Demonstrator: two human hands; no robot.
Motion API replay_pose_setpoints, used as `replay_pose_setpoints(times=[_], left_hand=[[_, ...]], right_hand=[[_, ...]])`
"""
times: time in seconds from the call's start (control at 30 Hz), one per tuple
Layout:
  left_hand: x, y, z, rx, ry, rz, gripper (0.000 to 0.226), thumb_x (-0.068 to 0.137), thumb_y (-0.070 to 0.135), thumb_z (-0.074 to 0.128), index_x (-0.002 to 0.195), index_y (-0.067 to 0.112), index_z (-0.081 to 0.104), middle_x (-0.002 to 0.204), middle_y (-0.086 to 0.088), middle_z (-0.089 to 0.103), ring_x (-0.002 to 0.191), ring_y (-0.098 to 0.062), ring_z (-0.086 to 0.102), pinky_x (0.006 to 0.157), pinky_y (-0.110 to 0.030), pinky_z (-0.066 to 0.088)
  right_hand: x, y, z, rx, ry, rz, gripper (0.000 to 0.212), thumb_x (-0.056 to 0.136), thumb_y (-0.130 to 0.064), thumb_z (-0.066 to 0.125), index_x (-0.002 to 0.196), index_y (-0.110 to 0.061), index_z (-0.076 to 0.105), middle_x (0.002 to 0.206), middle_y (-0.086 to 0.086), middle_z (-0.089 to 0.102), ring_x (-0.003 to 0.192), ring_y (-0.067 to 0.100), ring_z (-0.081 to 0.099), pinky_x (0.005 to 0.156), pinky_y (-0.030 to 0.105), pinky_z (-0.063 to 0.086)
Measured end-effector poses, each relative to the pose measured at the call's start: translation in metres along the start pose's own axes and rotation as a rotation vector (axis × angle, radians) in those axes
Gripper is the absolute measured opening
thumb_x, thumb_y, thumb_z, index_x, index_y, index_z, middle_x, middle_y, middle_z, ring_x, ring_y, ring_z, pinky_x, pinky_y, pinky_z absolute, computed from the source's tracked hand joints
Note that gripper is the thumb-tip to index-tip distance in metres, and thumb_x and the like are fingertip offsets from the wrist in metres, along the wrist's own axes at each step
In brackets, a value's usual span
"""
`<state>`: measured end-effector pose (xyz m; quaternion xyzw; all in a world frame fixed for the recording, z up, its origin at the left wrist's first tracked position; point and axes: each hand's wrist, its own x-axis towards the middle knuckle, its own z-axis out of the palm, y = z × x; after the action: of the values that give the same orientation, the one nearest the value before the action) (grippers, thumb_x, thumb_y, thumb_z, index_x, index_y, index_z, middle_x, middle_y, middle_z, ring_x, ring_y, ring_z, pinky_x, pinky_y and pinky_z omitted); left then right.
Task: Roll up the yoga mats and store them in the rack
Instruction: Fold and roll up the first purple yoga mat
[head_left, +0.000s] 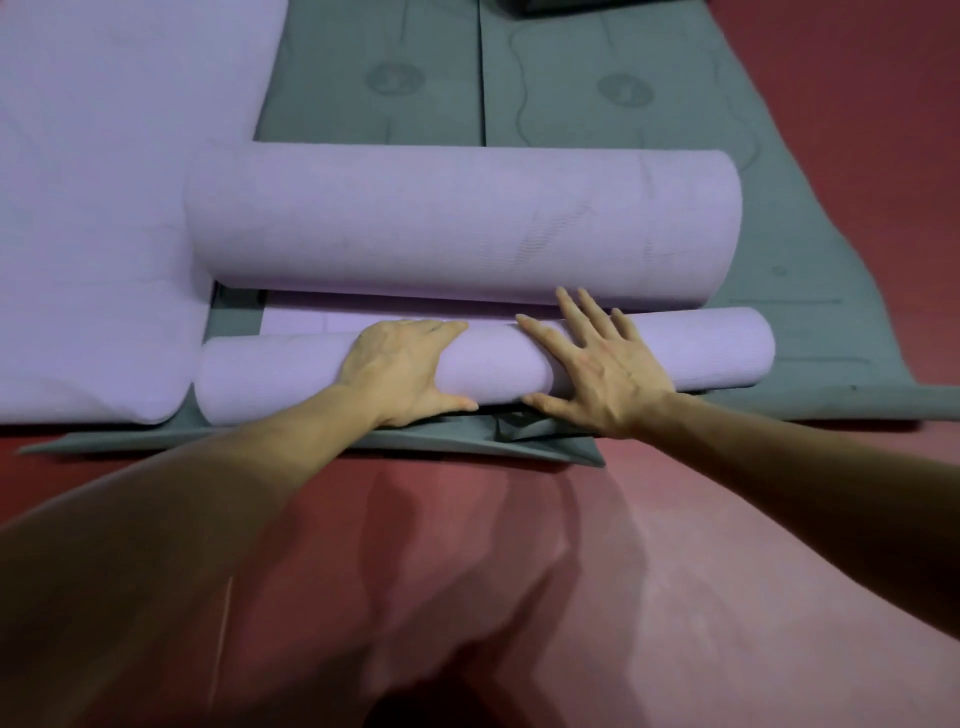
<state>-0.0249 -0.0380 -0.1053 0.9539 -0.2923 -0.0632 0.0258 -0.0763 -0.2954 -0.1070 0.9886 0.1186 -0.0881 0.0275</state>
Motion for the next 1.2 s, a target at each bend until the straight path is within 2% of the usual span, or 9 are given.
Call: replay_pose_setpoints(times=[0.1,0.2,0.3,0.37,0.5,0.63,0.73,0.9,1.2], left_hand=[[-0.021,0.006,-0.001,-0.015,0.022,0.017,0.099,0.073,0.077,0.069,0.153,0.024,0.043,0.149,0.001,0.056,0.133,-0.026,0.056,0.105,-0.039,0.044],[-0.042,0.008,0.009,0.014,0.065,0.065,0.098,0.065,0.072,0.079,0.143,0.016,0.057,0.132,-0.007,0.068,0.115,-0.031,0.068,0.094,-0.041,0.053],[-0.045,0.012,0.012,0.006,0.065,0.064,0.098,0.066,0.072,0.079,0.144,0.017,0.056,0.133,-0.006,0.067,0.116,-0.03,0.067,0.095,-0.04,0.053],[-0.04,0.014,0.012,0.01,-0.012,0.042,0.1,0.073,0.076,0.07,0.153,0.023,0.043,0.147,-0.001,0.057,0.129,-0.027,0.058,0.104,-0.038,0.045],[-0.036,0.01,0.02,-0.001,-0.072,0.043,0.105,0.078,0.081,0.059,0.161,0.025,0.024,0.161,-0.002,0.039,0.147,-0.025,0.037,0.12,-0.037,0.028],[-0.024,0.0,0.017,0.016,-0.165,0.065,0.106,0.08,0.09,0.041,0.163,0.033,0.008,0.171,-0.008,-0.002,0.158,-0.032,-0.004,0.127,-0.045,0.008],[-0.008,-0.009,0.008,-0.01,-0.21,0.05,0.102,0.078,0.093,0.033,0.162,0.041,0.006,0.17,-0.008,-0.016,0.155,-0.034,-0.017,0.127,-0.05,-0.001],[0.004,-0.014,0.007,0.011,-0.216,0.043,0.104,0.074,0.096,0.028,0.161,0.042,0.008,0.17,-0.009,-0.014,0.156,-0.031,-0.015,0.127,-0.053,0.0],[-0.011,-0.003,0.02,0.011,-0.041,-0.009,0.097,0.079,0.083,0.005,0.163,0.034,0.005,0.172,-0.007,0.003,0.158,-0.023,0.001,0.127,-0.049,0.003]], right_hand=[[-0.02,-0.009,-0.001,0.006,0.04,-0.016,0.092,0.082,-0.088,0.02,0.162,-0.044,0.009,0.171,0.019,0.006,0.158,0.037,0.009,0.121,0.059,0.023],[-0.043,-0.024,0.008,0.006,0.077,-0.073,0.092,0.085,-0.088,0.024,0.162,-0.039,0.021,0.168,0.022,0.022,0.155,0.039,0.024,0.115,0.06,0.032],[-0.047,-0.023,0.004,0.026,-0.006,-0.062,0.092,0.083,-0.091,0.017,0.162,-0.045,0.011,0.17,0.019,0.017,0.157,0.036,0.018,0.121,0.057,0.023],[-0.04,-0.017,-0.002,0.025,-0.061,-0.062,0.091,0.081,-0.092,0.008,0.161,-0.048,0.006,0.171,0.016,0.012,0.157,0.033,0.013,0.124,0.054,0.016],[-0.022,-0.006,-0.001,0.007,-0.059,-0.036,0.109,0.07,-0.096,-0.014,0.162,-0.045,0.018,0.173,0.012,-0.003,0.159,0.032,-0.001,0.124,0.062,0.012],[-0.007,0.003,-0.006,0.05,-0.005,0.036,0.102,0.075,-0.096,0.002,0.161,-0.044,0.02,0.172,0.015,-0.005,0.159,0.034,-0.004,0.126,0.06,0.008],[-0.011,-0.004,-0.003,0.059,0.009,-0.01,0.102,0.076,-0.096,0.0,0.162,-0.044,0.014,0.171,0.019,-0.005,0.159,0.034,-0.005,0.126,0.06,0.006],[-0.015,-0.014,0.014,0.035,-0.053,-0.056,0.1,0.079,-0.093,0.012,0.163,-0.041,0.0,0.172,0.018,-0.001,0.159,0.034,-0.004,0.127,0.057,0.005],[0.02,-0.001,0.006,0.031,-0.058,-0.021,0.099,0.076,-0.092,0.009,0.162,-0.044,0.007,0.172,0.016,-0.004,0.159,0.036,-0.004,0.126,0.059,0.007]])
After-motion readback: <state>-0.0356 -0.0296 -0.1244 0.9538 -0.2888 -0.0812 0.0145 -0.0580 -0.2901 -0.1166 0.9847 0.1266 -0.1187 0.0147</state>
